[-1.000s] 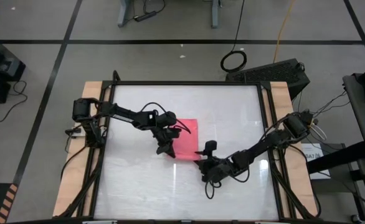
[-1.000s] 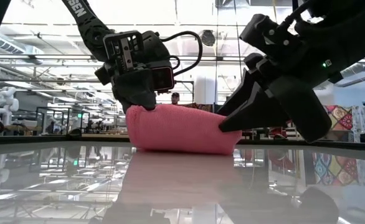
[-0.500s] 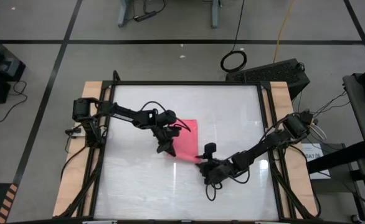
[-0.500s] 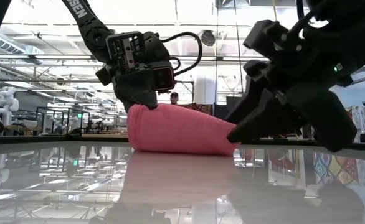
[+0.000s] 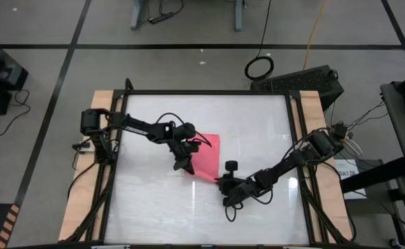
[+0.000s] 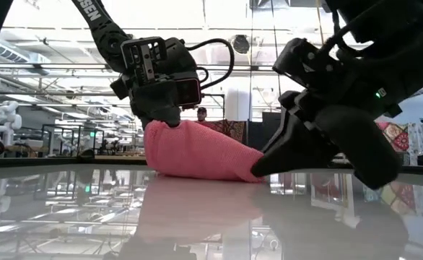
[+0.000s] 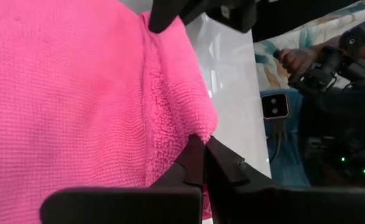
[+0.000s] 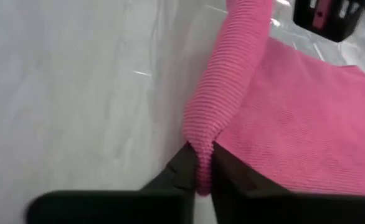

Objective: Roll towel
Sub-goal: Roll the pink microfiber cloth

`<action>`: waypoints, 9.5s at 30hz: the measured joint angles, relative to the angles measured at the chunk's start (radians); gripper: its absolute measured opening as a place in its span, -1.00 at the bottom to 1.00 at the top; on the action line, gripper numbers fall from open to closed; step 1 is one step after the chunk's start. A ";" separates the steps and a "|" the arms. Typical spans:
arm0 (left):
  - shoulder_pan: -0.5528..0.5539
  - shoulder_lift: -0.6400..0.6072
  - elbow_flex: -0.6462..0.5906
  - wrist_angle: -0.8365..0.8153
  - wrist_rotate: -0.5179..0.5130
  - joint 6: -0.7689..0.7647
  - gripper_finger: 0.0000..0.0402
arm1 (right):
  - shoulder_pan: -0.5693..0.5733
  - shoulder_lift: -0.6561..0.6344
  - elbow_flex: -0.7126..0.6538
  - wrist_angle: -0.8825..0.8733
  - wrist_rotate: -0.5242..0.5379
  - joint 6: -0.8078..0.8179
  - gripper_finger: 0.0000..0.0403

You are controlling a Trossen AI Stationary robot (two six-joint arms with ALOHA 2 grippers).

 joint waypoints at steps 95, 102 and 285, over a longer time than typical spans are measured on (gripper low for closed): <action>-0.155 0.073 0.000 -0.165 -0.208 0.079 -0.98 | -0.048 -0.076 0.000 -0.103 -0.230 -0.264 -0.01; -0.149 0.074 0.000 -0.156 -0.195 0.074 -0.98 | -0.103 -0.074 0.001 -0.104 -0.231 -0.246 -0.14; -0.391 -0.029 0.079 -0.077 -0.533 0.412 -0.99 | -0.222 -0.398 -0.002 -0.361 -0.568 0.174 0.04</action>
